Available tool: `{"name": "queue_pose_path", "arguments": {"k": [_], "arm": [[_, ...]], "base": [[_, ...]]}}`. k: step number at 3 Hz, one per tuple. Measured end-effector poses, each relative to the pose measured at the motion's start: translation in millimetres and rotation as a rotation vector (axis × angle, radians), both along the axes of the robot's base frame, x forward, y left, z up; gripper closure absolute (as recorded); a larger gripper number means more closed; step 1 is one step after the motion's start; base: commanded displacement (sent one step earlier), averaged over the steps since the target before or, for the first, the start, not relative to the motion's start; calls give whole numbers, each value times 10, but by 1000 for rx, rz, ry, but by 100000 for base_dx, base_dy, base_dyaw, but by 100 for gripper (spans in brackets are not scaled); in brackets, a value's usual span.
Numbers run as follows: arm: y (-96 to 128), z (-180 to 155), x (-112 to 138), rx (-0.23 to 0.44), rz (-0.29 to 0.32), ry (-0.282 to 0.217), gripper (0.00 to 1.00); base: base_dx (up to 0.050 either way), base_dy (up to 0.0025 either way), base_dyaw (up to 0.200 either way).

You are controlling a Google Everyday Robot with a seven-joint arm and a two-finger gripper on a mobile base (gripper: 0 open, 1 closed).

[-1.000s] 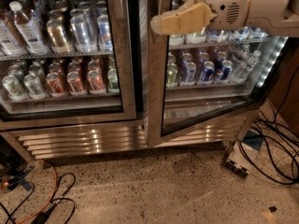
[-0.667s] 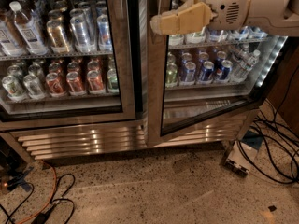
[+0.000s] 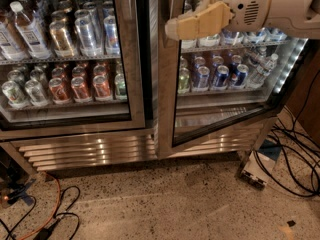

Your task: Open right fridge door

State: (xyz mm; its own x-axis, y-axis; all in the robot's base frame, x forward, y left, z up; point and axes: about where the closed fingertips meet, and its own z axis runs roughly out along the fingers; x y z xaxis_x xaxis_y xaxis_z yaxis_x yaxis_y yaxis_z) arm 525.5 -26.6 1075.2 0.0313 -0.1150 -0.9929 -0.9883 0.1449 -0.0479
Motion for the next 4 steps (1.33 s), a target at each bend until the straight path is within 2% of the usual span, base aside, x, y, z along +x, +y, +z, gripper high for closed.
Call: {"name": "queue_pose_path", "arguments": {"k": [1, 4], "arm": [[1, 0, -1, 0, 0, 0, 0], [-12, 39, -73, 31, 11, 10, 0]], "base": [[0, 0, 0], [0, 0, 0]]}}
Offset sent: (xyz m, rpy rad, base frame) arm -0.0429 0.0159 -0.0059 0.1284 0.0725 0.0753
